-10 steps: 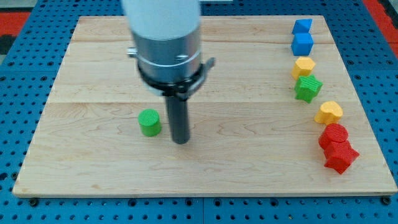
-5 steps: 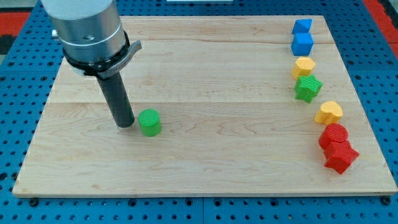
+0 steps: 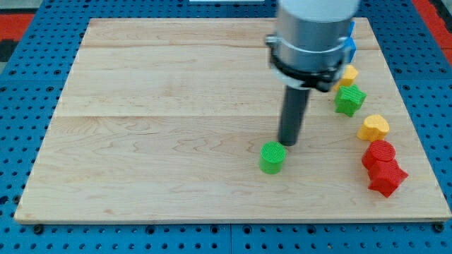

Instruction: Move the green circle to the left of the yellow heart

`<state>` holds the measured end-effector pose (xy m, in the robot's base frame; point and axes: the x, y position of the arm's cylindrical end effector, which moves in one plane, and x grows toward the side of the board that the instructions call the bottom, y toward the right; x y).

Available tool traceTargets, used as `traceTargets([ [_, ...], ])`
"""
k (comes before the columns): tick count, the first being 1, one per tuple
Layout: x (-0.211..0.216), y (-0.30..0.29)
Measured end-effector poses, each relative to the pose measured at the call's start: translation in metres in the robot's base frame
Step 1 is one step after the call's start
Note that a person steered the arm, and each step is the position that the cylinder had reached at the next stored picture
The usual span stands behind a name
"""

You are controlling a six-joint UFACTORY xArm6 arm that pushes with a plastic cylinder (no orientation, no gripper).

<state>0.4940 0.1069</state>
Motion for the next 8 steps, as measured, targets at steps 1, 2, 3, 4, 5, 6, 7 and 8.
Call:
traceTargets([
  [1, 0.0, 0.007],
  [2, -0.004, 0.004],
  [3, -0.012, -0.032],
  [4, -0.016, -0.078],
  [5, 0.005, -0.1],
  [6, 0.079, -0.1],
  [7, 0.077, -0.098],
  [8, 0.051, -0.069],
])
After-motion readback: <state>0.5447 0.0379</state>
